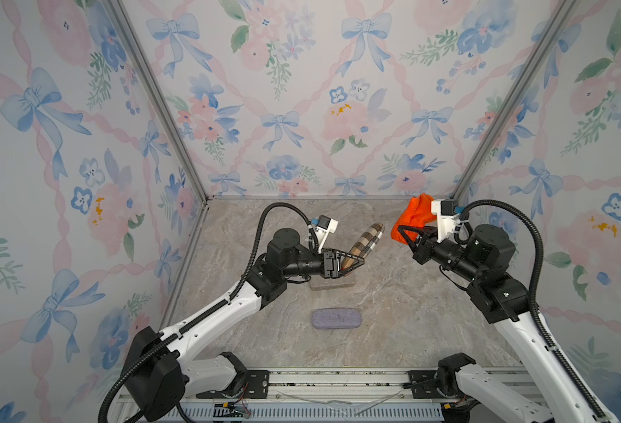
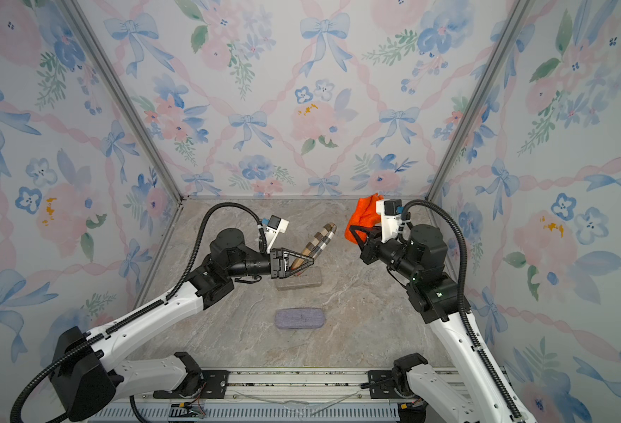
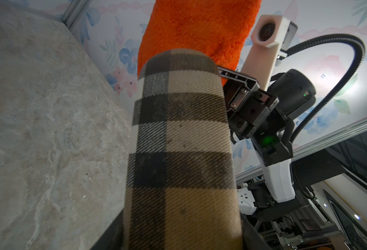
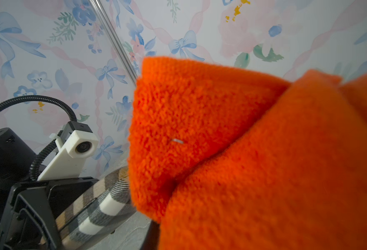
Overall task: Wipe the eyeglass case
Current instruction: Place the eyeglass case at the center of the board.
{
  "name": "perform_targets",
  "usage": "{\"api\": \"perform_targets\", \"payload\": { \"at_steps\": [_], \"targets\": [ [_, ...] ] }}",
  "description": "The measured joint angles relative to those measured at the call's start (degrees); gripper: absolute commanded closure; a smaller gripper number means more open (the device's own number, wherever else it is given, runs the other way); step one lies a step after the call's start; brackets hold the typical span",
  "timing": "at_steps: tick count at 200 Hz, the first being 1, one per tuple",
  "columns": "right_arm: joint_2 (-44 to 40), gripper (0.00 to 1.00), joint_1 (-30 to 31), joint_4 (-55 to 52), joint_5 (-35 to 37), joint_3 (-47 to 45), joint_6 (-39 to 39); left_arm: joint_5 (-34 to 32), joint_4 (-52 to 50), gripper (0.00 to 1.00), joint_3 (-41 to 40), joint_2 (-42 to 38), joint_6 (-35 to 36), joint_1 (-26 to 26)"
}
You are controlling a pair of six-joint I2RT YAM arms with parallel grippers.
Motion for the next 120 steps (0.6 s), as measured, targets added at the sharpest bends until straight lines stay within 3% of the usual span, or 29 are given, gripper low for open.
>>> {"api": "perform_targets", "payload": {
  "at_steps": [56,120],
  "targets": [
    [-1.25,1.0,-6.21,-18.32,4.74,3.21,0.87,-12.04,-13.31,0.73,15.13,20.94,13.42,-7.43],
    [-1.25,1.0,-15.34,-25.9,4.94,1.22,2.4,-31.3,-20.13,0.73,21.46,34.51,14.8,-11.96]
  ]
}}
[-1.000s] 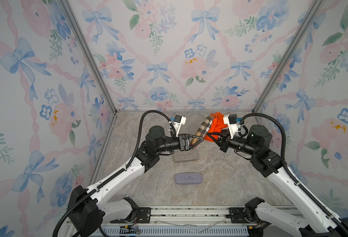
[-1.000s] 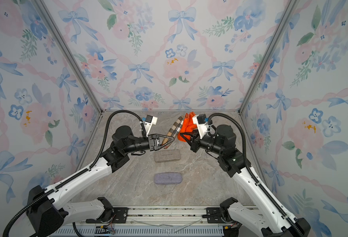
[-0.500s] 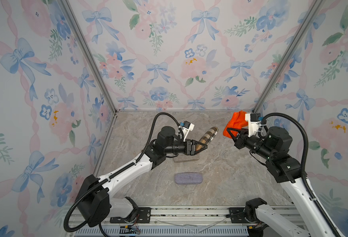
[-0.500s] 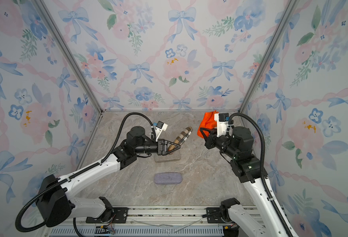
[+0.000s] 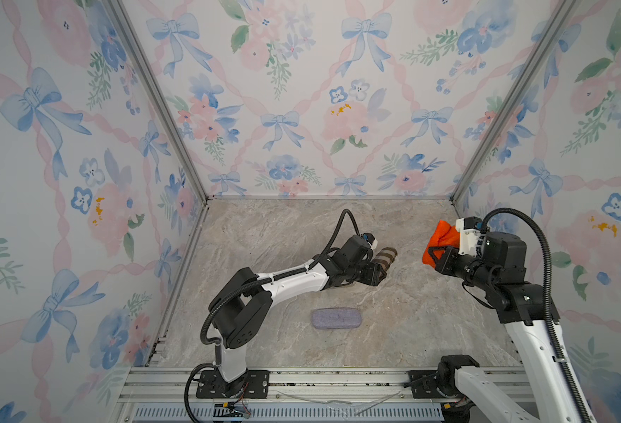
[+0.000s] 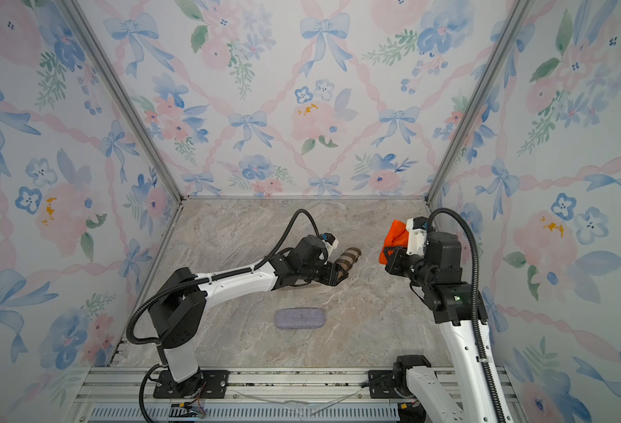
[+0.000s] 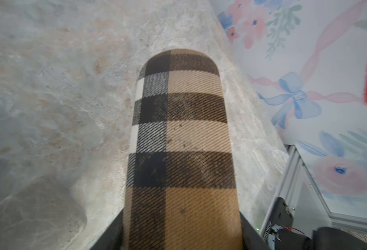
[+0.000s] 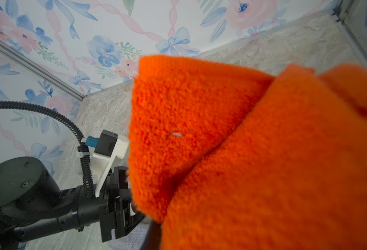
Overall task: Wipe the eyeglass case
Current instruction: Place the eyeglass case at the center of the board.
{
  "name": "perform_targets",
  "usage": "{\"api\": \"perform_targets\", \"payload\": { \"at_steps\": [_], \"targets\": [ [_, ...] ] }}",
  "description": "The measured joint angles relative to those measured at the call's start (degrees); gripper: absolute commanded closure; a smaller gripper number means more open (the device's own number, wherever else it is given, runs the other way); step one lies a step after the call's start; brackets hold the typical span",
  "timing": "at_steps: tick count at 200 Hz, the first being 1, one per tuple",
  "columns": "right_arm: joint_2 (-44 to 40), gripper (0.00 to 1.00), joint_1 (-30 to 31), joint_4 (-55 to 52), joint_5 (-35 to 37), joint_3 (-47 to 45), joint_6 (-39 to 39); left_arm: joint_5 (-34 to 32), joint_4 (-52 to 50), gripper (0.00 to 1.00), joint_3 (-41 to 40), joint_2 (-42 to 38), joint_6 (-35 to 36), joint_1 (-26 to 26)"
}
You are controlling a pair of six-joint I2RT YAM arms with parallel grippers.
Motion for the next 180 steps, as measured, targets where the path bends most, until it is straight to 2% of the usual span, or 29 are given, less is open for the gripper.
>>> {"api": "perform_targets", "payload": {
  "at_steps": [48,120,135,169,180],
  "targets": [
    [0.07,1.0,-2.99,0.15,-2.82,-4.48,1.51,-7.37,-3.74,0.7,3.04,6.36,-2.43,-2.45],
    [-0.59,1.0,-3.04,0.17,-5.97,-5.64,2.08,-11.5,-6.19,0.68,6.23,11.91,-6.47,-7.15],
    [-1.31,1.0,-3.04,0.11,-5.97,-5.97,2.08,-12.76,-7.21,0.63,6.97,12.11,-7.5,-7.85],
    [-2.43,1.0,-3.08,0.0,-6.38,-6.36,1.88,-14.38,-7.87,0.44,7.19,12.24,-9.86,-8.92],
    [-2.45,1.0,-3.08,-0.2,-6.67,-6.34,1.84,-14.43,-7.76,0.41,7.23,12.41,-10.64,-9.07]
  ]
}}
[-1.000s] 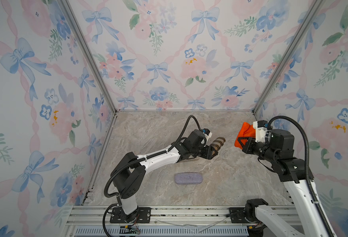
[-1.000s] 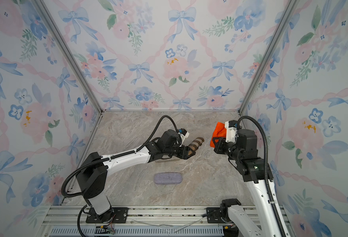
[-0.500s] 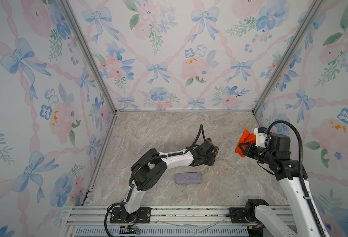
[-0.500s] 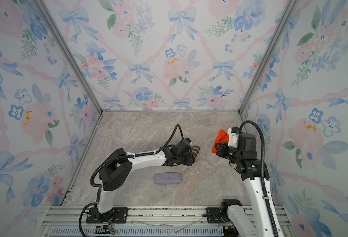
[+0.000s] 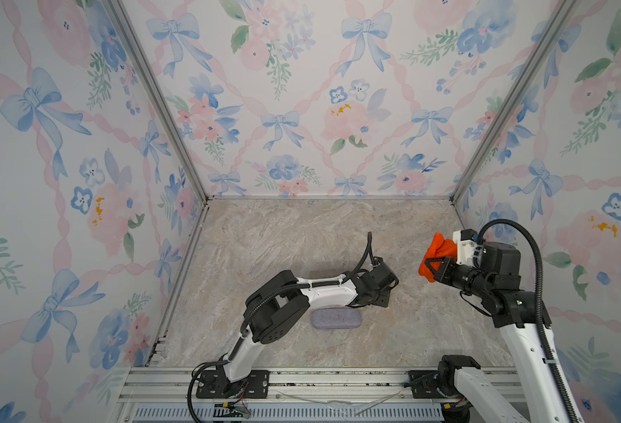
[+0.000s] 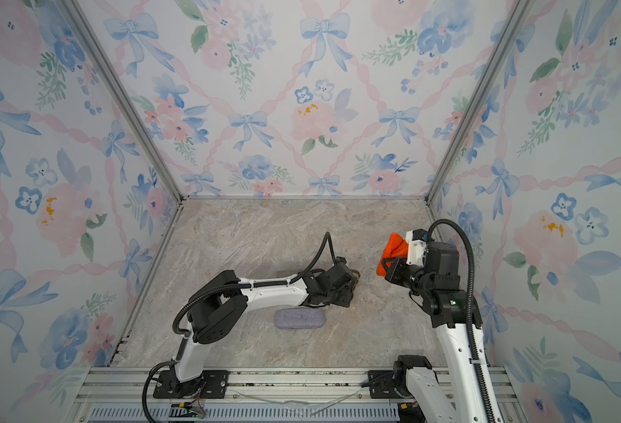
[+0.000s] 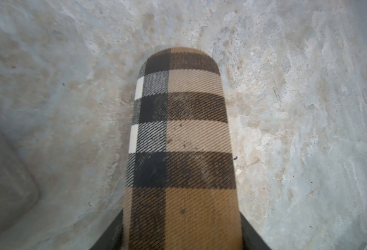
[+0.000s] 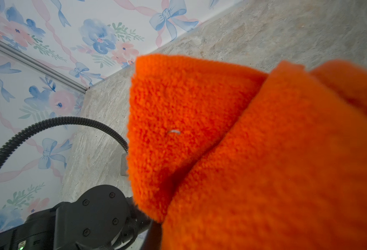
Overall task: Wipe the eyeglass case
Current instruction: Place the eyeglass case at the center of the board, then adjust the eyeglass case at the center of the board.
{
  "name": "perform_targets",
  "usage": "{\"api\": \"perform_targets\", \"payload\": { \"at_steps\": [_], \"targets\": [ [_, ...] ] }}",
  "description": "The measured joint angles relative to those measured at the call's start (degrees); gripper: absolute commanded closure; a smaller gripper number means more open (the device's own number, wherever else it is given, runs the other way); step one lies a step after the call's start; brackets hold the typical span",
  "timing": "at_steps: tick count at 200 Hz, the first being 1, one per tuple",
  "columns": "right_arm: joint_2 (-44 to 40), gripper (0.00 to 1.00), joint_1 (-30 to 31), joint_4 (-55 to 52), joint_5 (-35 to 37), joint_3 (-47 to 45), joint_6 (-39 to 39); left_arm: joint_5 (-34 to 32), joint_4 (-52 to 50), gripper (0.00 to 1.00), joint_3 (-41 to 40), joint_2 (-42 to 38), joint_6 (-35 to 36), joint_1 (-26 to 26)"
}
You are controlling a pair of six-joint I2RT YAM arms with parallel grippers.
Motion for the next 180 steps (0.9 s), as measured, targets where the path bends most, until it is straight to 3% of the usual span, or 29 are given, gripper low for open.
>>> {"api": "perform_targets", "payload": {
  "at_steps": [48,90,180],
  "targets": [
    [-0.15,1.0,-0.02,-0.83,-0.61,0.02,-0.61,1.68,0.09,0.34,0.26,1.53,-2.25,-0.37],
    [-0.85,1.0,-0.02,-0.81,-1.11,-0.02,-0.59,3.98,-0.17,0.2,1.36,1.77,-3.48,-0.87],
    [-1.42,1.0,-0.33,-0.76,-1.51,-0.92,-0.61,11.13,-1.11,0.2,2.62,1.95,-7.08,-2.45]
  ]
}}
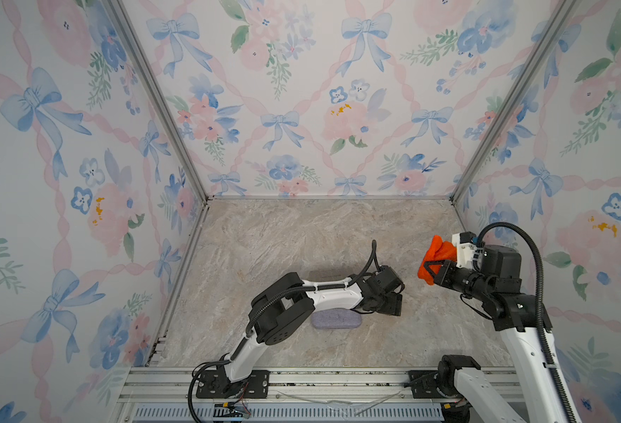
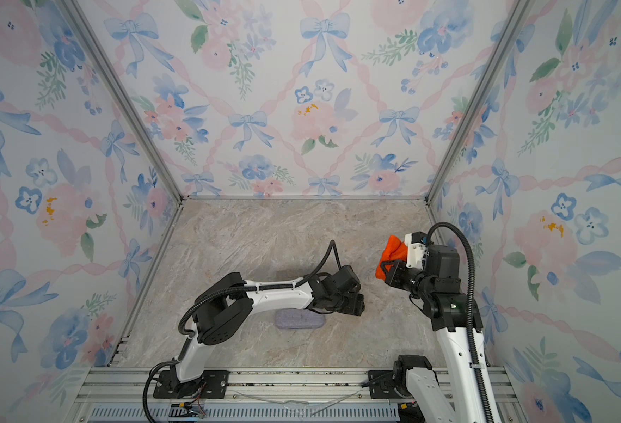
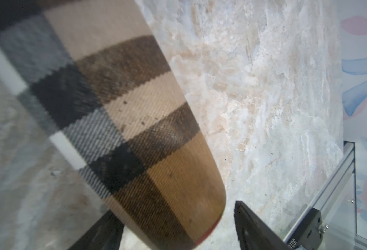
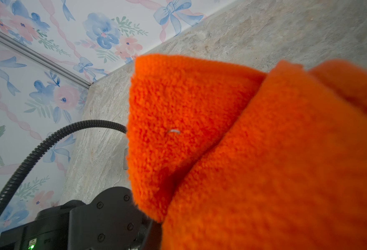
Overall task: Wipe the eyeglass case
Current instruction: Adjust the eyeglass case at the center of the board, then pick up the eyeglass case from the center of the board.
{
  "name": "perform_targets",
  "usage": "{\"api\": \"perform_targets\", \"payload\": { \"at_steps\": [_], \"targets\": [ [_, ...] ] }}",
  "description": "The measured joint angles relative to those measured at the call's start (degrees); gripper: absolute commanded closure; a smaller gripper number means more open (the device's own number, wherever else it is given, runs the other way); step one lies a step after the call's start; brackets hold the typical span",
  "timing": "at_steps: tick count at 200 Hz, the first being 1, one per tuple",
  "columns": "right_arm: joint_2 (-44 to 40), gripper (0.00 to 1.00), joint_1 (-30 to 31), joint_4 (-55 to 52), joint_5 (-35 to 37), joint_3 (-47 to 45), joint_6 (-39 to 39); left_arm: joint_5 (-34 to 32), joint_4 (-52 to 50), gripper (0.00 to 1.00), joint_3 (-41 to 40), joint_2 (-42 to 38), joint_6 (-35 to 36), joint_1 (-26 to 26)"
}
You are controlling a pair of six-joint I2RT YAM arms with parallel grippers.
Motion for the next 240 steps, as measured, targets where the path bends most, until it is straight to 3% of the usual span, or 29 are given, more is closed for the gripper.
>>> {"api": "perform_targets", "payload": {
  "at_steps": [67,85,111,144,200,240],
  "targets": [
    [-0.98,1.0,-1.22,-0.02,-0.35,-0.35,0.0,3.98,-0.02,0.2,5.42,0.57,-0.79,-1.49],
    [-1.18,1.0,-1.62,-0.04,-0.37,-0.37,0.0,5.35,-0.09,0.24,5.4,0.59,-0.7,-1.49],
    [-1.2,1.0,-2.56,-0.04,-0.48,-0.37,0.02,7.76,-0.07,0.26,4.5,-0.33,3.34,-1.49],
    [-0.74,1.0,-3.58,0.02,-1.57,-0.35,0.04,8.94,-3.17,0.23,1.4,-6.71,17.14,-0.92],
    [3.23,1.0,-3.65,-0.31,-3.52,0.2,0.09,9.22,-9.94,0.2,3.76,-11.52,54.16,3.43],
    [5.62,1.0,-4.66,-1.01,-5.68,2.27,0.09,10.56,-12.74,0.16,5.09,-9.31,68.85,7.43]
  ]
}}
